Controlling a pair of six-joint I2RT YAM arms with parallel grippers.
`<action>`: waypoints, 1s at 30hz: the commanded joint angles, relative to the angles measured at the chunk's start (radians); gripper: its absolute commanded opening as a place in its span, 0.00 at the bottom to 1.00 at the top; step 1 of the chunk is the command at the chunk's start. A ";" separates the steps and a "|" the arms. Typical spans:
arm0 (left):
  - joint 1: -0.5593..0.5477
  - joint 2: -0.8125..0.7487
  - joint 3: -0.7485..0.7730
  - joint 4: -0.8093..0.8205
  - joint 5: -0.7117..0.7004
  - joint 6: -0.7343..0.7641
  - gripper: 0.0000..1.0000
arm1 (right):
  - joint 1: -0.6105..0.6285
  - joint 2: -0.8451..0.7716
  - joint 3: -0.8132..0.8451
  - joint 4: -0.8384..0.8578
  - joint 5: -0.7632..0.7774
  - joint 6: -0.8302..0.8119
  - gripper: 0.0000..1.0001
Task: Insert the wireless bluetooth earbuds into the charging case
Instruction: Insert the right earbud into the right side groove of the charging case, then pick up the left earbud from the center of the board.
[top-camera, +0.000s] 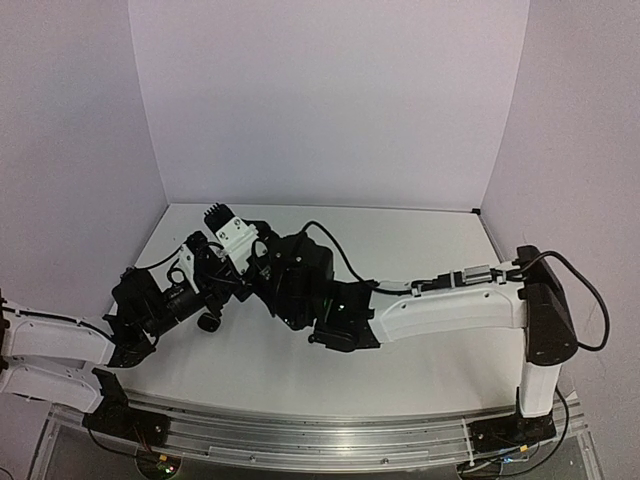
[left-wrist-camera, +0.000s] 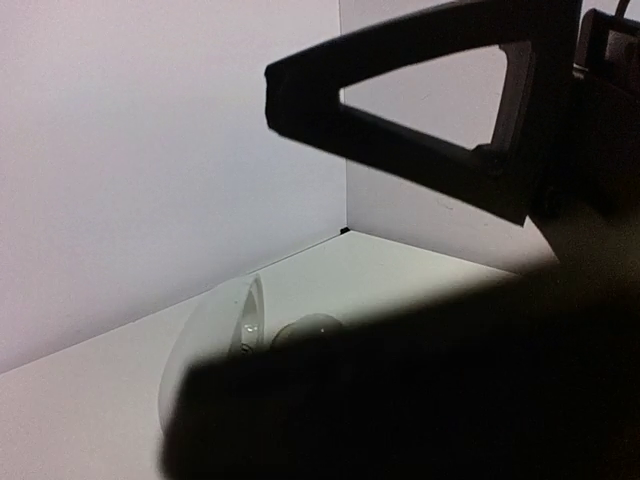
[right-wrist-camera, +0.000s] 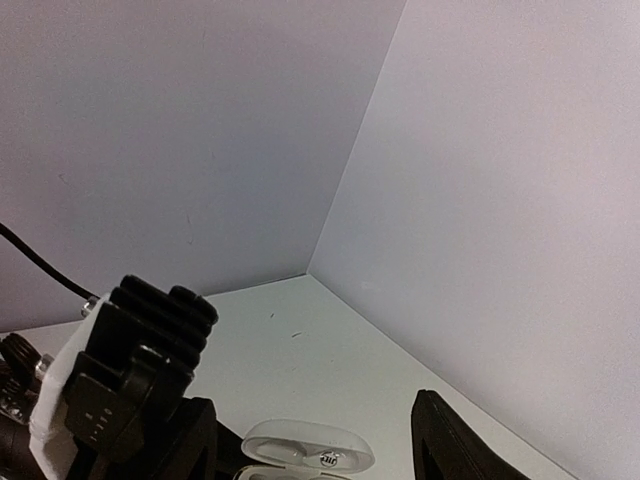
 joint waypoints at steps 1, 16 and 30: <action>0.001 -0.018 0.038 0.008 0.012 -0.003 0.00 | -0.002 -0.110 0.026 -0.012 -0.018 0.027 0.66; 0.014 -0.026 0.035 -0.023 -0.049 0.042 0.00 | -0.204 -0.193 0.299 -0.745 -0.125 0.692 0.77; 0.067 -0.071 0.011 -0.074 -0.129 0.083 0.00 | -0.273 0.306 0.709 -1.466 -0.372 1.107 0.67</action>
